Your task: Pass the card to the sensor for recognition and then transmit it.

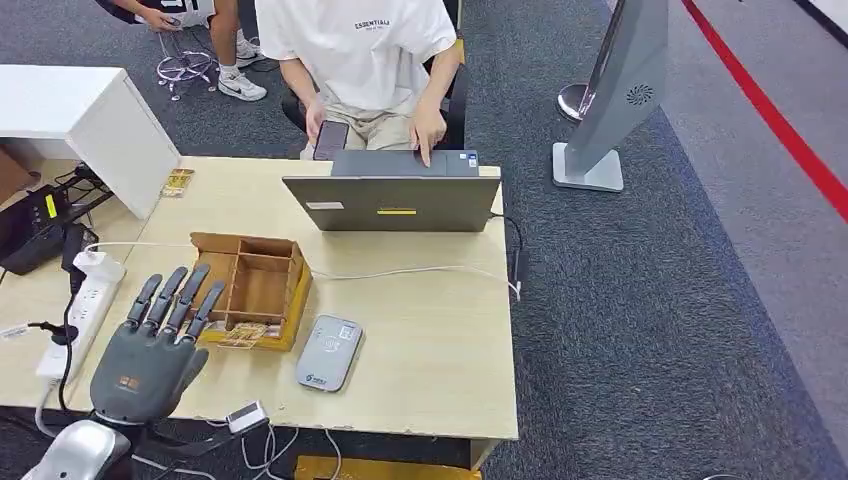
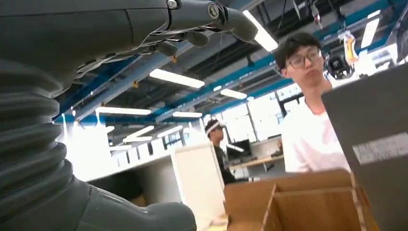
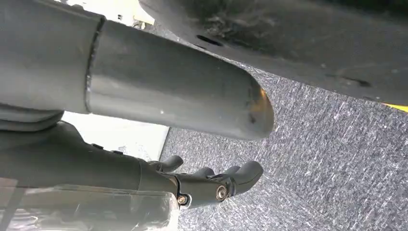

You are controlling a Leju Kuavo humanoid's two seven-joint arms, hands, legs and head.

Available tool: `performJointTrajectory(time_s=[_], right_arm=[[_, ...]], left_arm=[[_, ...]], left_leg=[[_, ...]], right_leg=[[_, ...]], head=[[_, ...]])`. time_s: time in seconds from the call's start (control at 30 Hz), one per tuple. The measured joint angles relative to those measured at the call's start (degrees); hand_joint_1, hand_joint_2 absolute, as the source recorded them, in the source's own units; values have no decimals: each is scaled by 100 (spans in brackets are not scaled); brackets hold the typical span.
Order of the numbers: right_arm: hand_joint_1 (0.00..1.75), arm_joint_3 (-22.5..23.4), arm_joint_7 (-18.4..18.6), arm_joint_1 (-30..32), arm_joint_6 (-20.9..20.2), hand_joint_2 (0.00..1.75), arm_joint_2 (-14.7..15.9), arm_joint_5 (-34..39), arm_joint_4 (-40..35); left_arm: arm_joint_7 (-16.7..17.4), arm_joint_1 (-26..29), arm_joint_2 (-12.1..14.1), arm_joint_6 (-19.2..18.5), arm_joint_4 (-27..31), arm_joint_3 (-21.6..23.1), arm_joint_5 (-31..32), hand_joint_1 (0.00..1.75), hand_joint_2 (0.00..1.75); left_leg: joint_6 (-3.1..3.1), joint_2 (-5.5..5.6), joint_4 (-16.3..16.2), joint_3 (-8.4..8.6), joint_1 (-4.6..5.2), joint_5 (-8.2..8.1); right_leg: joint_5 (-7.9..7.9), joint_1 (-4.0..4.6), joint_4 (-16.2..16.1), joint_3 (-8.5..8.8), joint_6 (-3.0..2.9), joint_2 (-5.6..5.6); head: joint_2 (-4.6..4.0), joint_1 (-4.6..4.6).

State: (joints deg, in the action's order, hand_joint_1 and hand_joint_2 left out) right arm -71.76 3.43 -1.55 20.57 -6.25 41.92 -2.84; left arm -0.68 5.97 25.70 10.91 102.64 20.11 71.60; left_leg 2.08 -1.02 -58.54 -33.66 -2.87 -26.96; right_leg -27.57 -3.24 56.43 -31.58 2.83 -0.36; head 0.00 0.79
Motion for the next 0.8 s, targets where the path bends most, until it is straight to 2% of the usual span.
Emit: performJointTrajectory(time_s=[0.23, 0.3, 0.4, 0.6, 0.8], right_arm=[[0, 0, 0, -1, 0, 0, 0, 0, 2], [0, 0, 2, -20, 0, 0, -13, 2, 26], [0, 0, -26, -57, 0, 0, -46, 0, 48], [0, -2, -57, -108, 0, 0, -46, 0, 44], [0, -17, -59, -139, 0, 0, -44, -7, 2]], left_arm=[[0, 8, -2, -4, -4, 0, -9, 0, 175], [0, 92, -113, -65, -144, -2, -161, 0, 175], [279, 5, -576, -149, -701, -2, -26, 0, 175], [477, -224, -870, -111, -1073, -2, 199, 0, 175], [531, -377, -1126, 134, -1478, -46, 387, 0, 175]], left_leg=[[0, 0, 0, 0, 0, 0], [0, 1, 0, 0, 0, 0], [0, 2, -1, 1, 0, 1], [0, 2, -1, 2, 0, 1], [0, 1, -1, 2, 0, 1]], right_leg=[[0, 0, 0, 0, 0, -1], [0, 0, 0, 2, 0, -1], [1, 0, 0, 1, 0, -1], [2, 0, 0, 1, -1, 0], [3, 0, 0, 2, -2, 1]], head=[[0, 0], [0, 2], [0, 2], [0, 0], [0, 0]])
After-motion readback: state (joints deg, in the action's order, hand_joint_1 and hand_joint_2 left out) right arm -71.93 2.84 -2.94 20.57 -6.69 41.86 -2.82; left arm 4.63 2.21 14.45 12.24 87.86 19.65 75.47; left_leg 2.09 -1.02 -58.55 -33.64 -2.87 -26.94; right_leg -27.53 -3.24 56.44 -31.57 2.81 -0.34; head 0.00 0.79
